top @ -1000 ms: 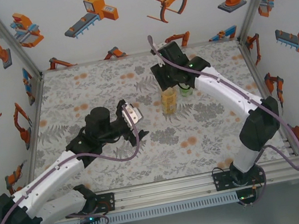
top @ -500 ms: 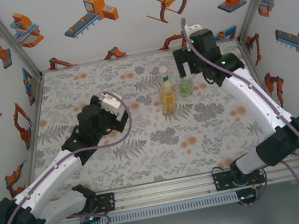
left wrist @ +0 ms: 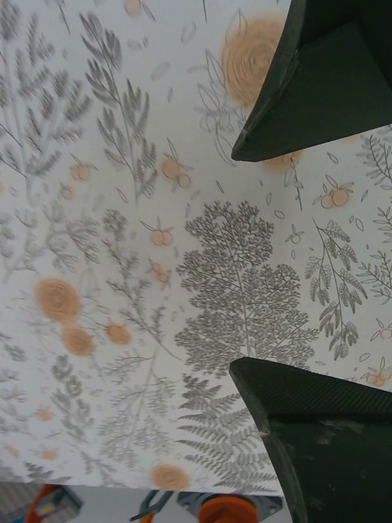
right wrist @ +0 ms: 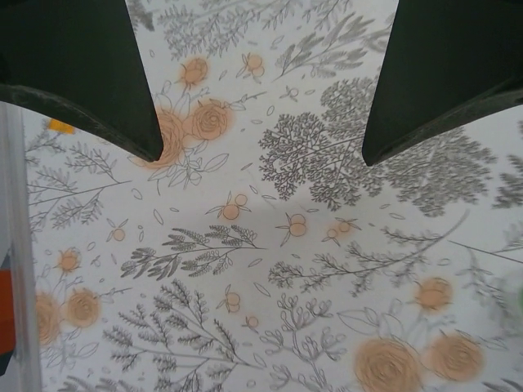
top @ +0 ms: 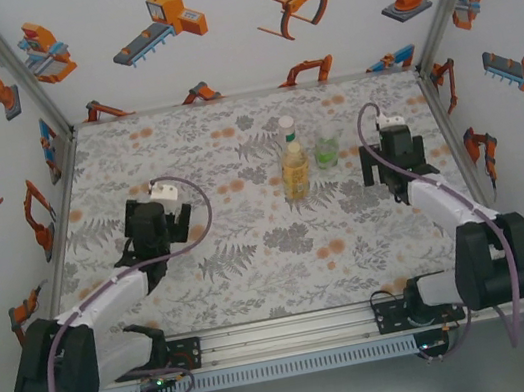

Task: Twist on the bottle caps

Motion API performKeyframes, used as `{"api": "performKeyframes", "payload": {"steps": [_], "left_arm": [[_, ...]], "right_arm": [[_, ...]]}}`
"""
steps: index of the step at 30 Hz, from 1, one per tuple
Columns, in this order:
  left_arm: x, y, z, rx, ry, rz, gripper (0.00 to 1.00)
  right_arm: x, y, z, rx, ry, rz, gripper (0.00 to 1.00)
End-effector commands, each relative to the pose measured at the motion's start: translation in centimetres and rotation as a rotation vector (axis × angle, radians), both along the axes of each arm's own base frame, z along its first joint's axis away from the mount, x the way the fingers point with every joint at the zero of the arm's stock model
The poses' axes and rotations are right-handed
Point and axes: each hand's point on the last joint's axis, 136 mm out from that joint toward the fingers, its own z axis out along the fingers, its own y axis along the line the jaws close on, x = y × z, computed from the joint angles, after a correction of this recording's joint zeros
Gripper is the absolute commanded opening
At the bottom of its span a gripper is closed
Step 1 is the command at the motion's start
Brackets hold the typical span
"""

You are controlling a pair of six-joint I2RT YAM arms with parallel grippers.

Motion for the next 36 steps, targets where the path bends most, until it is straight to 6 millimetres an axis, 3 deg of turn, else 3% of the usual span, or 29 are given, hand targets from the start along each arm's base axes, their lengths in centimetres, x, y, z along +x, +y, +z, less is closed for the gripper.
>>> {"api": "performKeyframes", "payload": {"steps": [1,6,7,10,13,20,27,36], "left_arm": [[1.5,0.9,2.0,-0.122,-0.134,0.024,0.97],[1.8,2.2,0.9,-0.202,-0.179,-0.007,0.97],[1.9,2.4,0.6,-0.220,-0.185,-0.010,0.97],[2.5,2.7,0.7,-0.254,-0.198,-0.016,0.97],[3.0,2.0,0.3,-0.313,-0.193,-0.073,0.97],[4.0,2.8,-1.5,-0.372,-0.148,-0.066,0.97],[5.7,4.1,-2.6,-0.413,-0.110,-0.009,0.97],[6.0,5.4,-2.9,-0.404,-0.082,0.079,0.97]], "right_arm": [[2.4,-1.6,1.5,-0.019,-0.182,-0.047,0.99],[2.3,-2.7,-0.9,0.042,-0.257,-0.087,0.99],[2.4,-2.6,-0.7,0.056,-0.269,-0.087,0.99],[2.7,-1.4,-0.9,0.114,-0.309,-0.019,0.99],[2.3,-0.1,-2.5,0.129,-0.352,0.065,0.99],[1.7,-2.5,-2.2,0.102,-0.405,-0.079,0.99],[1.8,-2.4,-2.2,0.102,-0.396,-0.075,0.99],[1.7,-2.4,-2.3,0.101,-0.391,-0.072,0.99]]}}
